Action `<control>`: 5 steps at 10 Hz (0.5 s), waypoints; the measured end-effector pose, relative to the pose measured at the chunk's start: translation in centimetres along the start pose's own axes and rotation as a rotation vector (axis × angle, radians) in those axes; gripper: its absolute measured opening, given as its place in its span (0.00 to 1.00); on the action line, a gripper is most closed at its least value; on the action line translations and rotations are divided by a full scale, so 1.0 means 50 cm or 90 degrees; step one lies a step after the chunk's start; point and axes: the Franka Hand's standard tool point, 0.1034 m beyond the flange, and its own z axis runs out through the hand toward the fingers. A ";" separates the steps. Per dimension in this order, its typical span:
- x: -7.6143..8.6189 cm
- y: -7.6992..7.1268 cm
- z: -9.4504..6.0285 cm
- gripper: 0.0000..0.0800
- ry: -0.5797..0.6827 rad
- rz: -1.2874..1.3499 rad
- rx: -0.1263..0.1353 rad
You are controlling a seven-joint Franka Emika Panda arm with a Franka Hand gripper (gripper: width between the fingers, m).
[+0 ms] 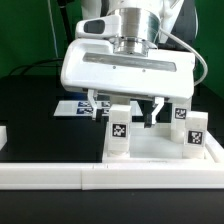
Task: Assemble square table
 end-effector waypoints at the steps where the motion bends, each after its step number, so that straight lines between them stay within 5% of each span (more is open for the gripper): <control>1: 0.001 0.003 0.000 0.81 -0.005 -0.010 0.000; 5: 0.047 0.036 -0.040 0.81 -0.146 0.020 0.037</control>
Offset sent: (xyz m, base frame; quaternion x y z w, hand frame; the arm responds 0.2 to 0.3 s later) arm 0.0114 0.0125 0.0295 0.1335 -0.1014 0.0605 0.9840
